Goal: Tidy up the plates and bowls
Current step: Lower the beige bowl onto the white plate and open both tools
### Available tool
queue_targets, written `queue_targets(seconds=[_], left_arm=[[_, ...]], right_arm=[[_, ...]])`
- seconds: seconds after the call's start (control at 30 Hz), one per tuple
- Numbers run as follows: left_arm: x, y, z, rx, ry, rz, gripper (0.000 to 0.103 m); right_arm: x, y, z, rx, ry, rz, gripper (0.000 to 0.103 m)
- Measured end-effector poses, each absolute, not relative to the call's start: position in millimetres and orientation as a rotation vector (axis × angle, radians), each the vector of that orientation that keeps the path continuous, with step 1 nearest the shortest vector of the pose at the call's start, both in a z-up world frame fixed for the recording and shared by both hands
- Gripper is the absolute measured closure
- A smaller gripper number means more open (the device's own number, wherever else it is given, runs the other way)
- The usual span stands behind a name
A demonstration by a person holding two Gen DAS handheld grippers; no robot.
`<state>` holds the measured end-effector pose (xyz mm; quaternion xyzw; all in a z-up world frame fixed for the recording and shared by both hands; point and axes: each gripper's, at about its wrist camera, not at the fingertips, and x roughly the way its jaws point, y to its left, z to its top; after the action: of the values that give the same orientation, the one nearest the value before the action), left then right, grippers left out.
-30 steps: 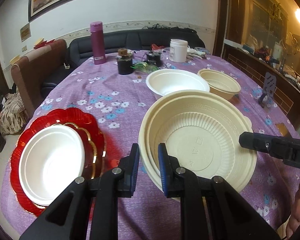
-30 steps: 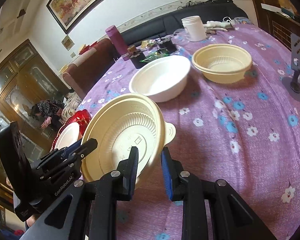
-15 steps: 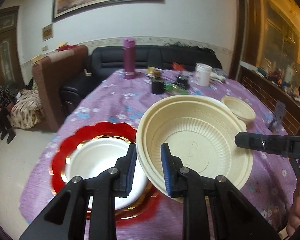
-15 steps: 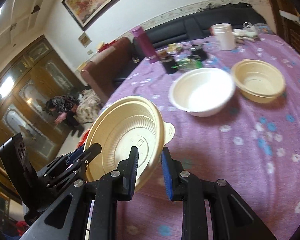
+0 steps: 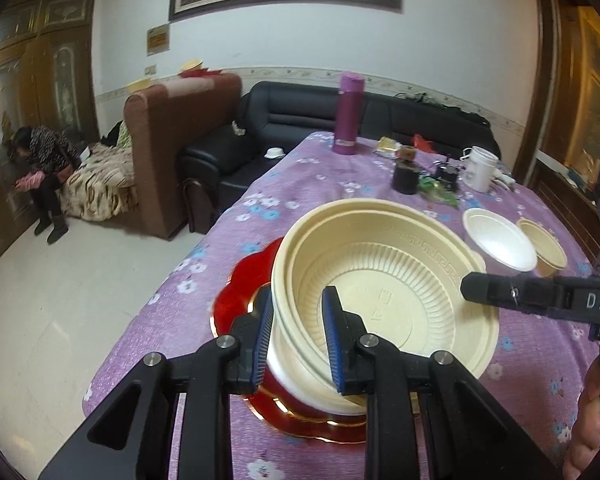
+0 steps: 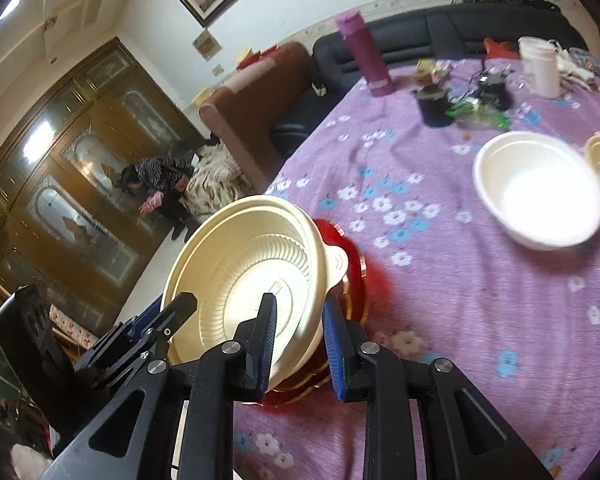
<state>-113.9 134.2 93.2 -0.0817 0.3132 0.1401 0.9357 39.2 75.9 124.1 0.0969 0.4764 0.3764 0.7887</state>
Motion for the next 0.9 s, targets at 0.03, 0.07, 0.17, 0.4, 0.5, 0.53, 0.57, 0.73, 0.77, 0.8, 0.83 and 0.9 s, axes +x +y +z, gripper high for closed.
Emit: queue_targets(seconds=[0.03, 0.07, 0.17, 0.4, 0.5, 0.53, 0.57, 0.73, 0.77, 0.8, 0.83, 0.9], left_arm=[[-114, 138, 91, -0.171, 0.645, 0.291, 0.08], [-114, 139, 90, -0.171, 0.648, 0.294, 0.08], [-113, 144, 86, -0.178, 0.664, 0.299, 0.08], [-110, 147, 80, -0.19, 0.681, 0.294, 0.08], [-110, 147, 80, -0.194, 0.681, 0.293, 0.08], [-110, 147, 79, -0.193, 0.684, 0.295, 0.08], [-110, 148, 79, -0.194, 0.685, 0.296, 0.08], [-112, 150, 82, -0.199, 0.686, 0.311, 0.075], [-113, 150, 84, -0.2, 0.682, 0.316, 0.073], [-115, 151, 86, -0.2, 0.676, 0.322, 0.072], [-116, 150, 88, -0.2, 0.67, 0.326, 0.071], [-121, 149, 94, -0.198, 0.656, 0.332, 0.071]], right_arm=[[40, 82, 120, 0.205, 1.041, 0.814, 0.077], [41, 84, 117, 0.202, 1.049, 0.816, 0.077], [42, 91, 108, 0.184, 1.075, 0.817, 0.077], [49, 97, 89, 0.18, 1.127, 0.809, 0.077], [49, 99, 87, 0.17, 1.127, 0.808, 0.077], [49, 99, 86, 0.166, 1.126, 0.808, 0.077], [48, 99, 88, 0.161, 1.123, 0.808, 0.077], [49, 99, 85, 0.139, 1.129, 0.8, 0.076], [48, 97, 85, 0.14, 1.13, 0.799, 0.076], [47, 95, 85, 0.144, 1.131, 0.8, 0.075], [47, 92, 86, 0.154, 1.13, 0.804, 0.075], [43, 85, 91, 0.173, 1.118, 0.81, 0.075]])
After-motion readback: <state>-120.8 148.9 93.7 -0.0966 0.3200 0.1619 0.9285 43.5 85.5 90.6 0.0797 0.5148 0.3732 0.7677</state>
